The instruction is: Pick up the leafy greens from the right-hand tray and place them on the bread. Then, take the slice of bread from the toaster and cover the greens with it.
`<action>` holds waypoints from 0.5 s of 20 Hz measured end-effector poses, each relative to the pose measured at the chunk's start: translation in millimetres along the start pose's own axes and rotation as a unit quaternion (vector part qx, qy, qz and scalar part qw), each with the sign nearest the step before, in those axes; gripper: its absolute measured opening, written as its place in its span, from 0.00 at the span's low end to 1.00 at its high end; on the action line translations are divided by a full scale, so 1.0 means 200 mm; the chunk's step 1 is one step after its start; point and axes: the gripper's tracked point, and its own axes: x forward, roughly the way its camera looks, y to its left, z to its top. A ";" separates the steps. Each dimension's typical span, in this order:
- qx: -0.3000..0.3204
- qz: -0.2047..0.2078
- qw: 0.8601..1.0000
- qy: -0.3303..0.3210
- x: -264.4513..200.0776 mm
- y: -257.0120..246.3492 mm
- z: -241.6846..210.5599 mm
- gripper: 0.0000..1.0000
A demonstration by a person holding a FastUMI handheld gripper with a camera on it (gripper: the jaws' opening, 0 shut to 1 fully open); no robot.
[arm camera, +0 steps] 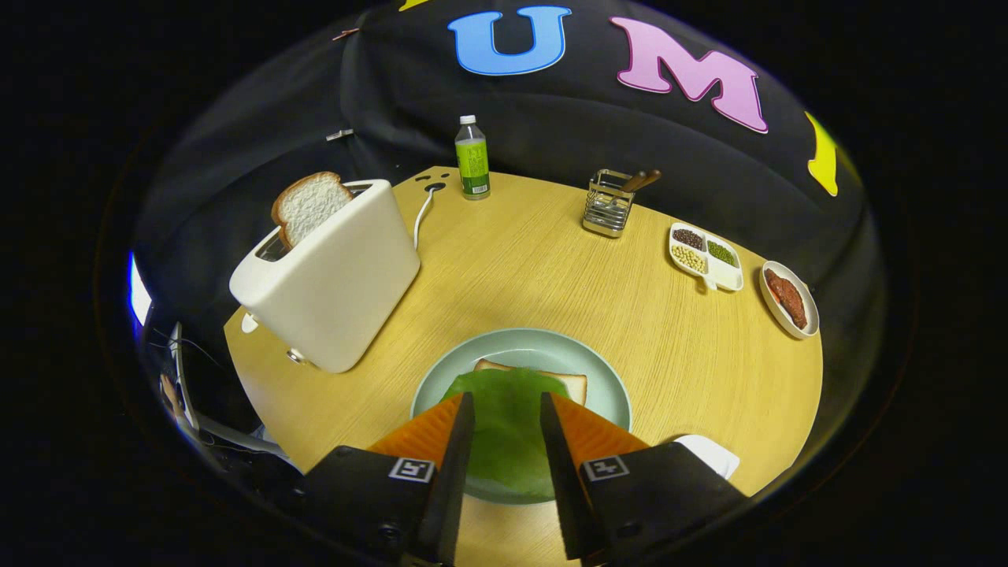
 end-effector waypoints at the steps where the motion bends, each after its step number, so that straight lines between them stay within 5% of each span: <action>1: 0.003 0.001 1.000 -0.005 -0.01 0.00 0.02 0.75; 3: 0.003 -0.001 1.000 -0.016 -0.04 0.02 0.05 0.99; 10: -0.053 0.009 0.995 -0.080 -0.14 0.19 0.32 0.98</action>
